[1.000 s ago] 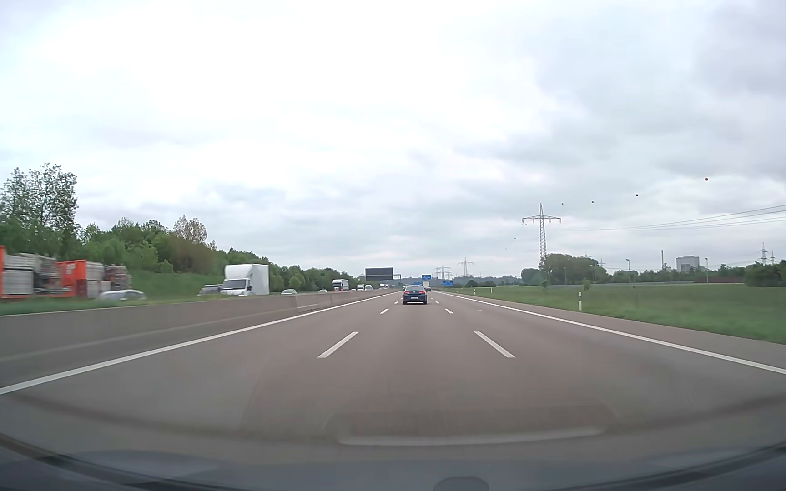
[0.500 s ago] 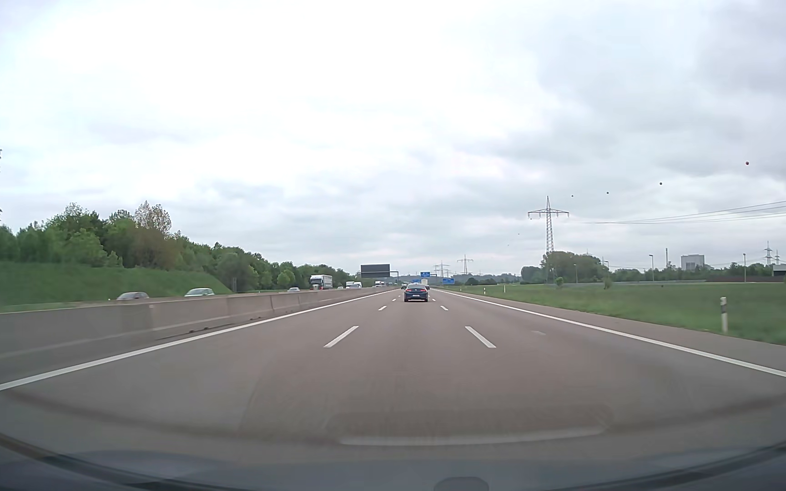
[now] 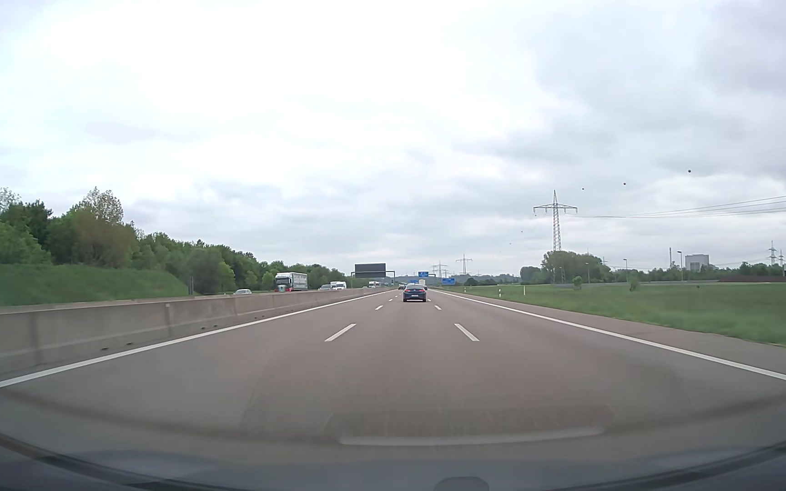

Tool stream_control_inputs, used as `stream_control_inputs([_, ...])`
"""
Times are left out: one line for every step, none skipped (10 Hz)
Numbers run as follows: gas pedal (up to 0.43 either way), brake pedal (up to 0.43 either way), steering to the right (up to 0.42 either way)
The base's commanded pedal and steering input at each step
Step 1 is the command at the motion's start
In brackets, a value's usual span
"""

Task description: Follow the waypoints while adhering to traffic rules and regulations

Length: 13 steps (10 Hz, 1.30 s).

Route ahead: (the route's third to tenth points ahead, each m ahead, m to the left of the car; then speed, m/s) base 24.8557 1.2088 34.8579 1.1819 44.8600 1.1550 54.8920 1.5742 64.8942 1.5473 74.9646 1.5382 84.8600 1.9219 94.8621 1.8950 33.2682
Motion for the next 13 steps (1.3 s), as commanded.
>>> stream_control_inputs([0.409,0.0,0.006])
stream_control_inputs([0.409,0.0,0.006])
stream_control_inputs([0.398,0.0,0.006])
stream_control_inputs([0.398,0.0,0.006])
stream_control_inputs([0.398,0.0,0.006])
stream_control_inputs([0.398,0.0,0.005])
stream_control_inputs([0.398,0.0,0.005])
stream_control_inputs([0.398,0.0,0.005])
stream_control_inputs([0.398,0.0,0.004])
stream_control_inputs([0.398,0.0,0.003])
stream_control_inputs([0.398,0.0,0.002])
stream_control_inputs([0.398,0.0,0.001])
stream_control_inputs([0.398,0.0,0.001])
